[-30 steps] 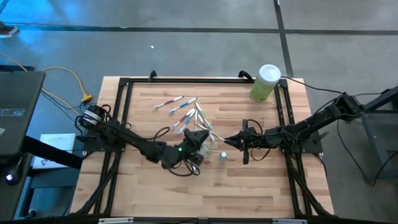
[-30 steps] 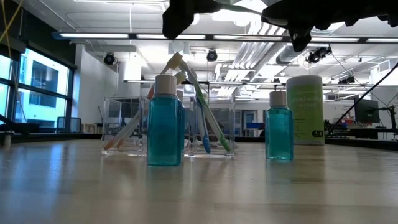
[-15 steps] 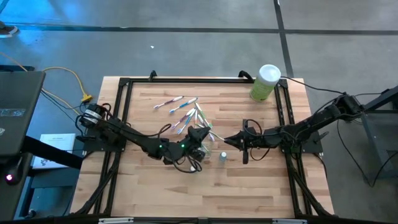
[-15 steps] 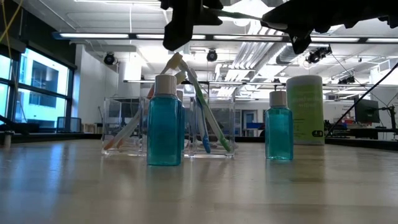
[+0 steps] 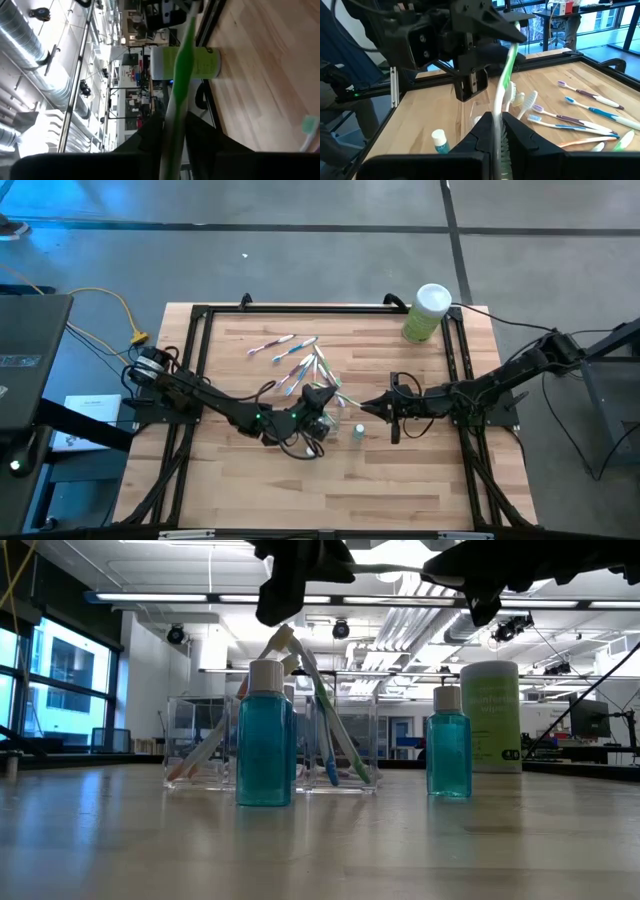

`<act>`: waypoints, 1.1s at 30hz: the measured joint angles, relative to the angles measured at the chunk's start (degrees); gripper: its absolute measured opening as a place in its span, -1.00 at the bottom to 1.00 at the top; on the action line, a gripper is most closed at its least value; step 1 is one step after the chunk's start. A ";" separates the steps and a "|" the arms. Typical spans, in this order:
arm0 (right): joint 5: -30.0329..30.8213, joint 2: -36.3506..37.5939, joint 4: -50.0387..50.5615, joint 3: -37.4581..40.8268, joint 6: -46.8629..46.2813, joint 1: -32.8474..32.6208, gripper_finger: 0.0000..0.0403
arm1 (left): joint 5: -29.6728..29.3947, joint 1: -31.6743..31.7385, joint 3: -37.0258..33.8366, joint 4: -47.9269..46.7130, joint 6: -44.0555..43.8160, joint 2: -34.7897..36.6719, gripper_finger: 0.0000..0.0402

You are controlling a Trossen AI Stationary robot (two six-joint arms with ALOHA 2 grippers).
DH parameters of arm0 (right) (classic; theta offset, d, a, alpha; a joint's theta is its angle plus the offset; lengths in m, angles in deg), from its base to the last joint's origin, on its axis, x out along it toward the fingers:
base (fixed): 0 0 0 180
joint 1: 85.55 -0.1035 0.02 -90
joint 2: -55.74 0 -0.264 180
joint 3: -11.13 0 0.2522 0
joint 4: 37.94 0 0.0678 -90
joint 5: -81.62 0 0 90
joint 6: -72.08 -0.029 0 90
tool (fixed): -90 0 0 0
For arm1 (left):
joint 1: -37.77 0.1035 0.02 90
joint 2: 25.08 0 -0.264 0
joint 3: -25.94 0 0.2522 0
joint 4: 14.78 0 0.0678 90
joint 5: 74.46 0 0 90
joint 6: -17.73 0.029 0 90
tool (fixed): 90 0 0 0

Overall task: Pick & Place toothbrushing station
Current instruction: Put the green toothbrush into the transparent organizer

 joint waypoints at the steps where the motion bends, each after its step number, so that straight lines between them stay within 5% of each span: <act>1: -0.43 0.00 -0.04 0.00 -0.03 0.01 -0.93 | 0.00 -0.03 0.00 -0.29 0.23 -0.02 -0.73; 6: -1.15 0.00 -0.99 0.00 0.04 0.00 -0.81 | 0.05 -0.24 0.00 -2.78 0.15 -0.02 -0.76; 13: -1.29 -0.04 -3.80 0.02 4.41 -0.02 -0.31 | -0.92 -2.40 0.00 -2.19 -1.90 0.00 -0.77; 22: -1.26 -0.02 -9.28 0.02 9.45 -0.04 0.32 | -11.76 -11.16 0.04 4.59 -21.58 5.31 -0.78; 33: -1.17 -0.02 -10.40 0.02 9.54 -0.08 0.49 | -12.81 -21.75 -2.41 -4.13 -42.07 20.32 -0.78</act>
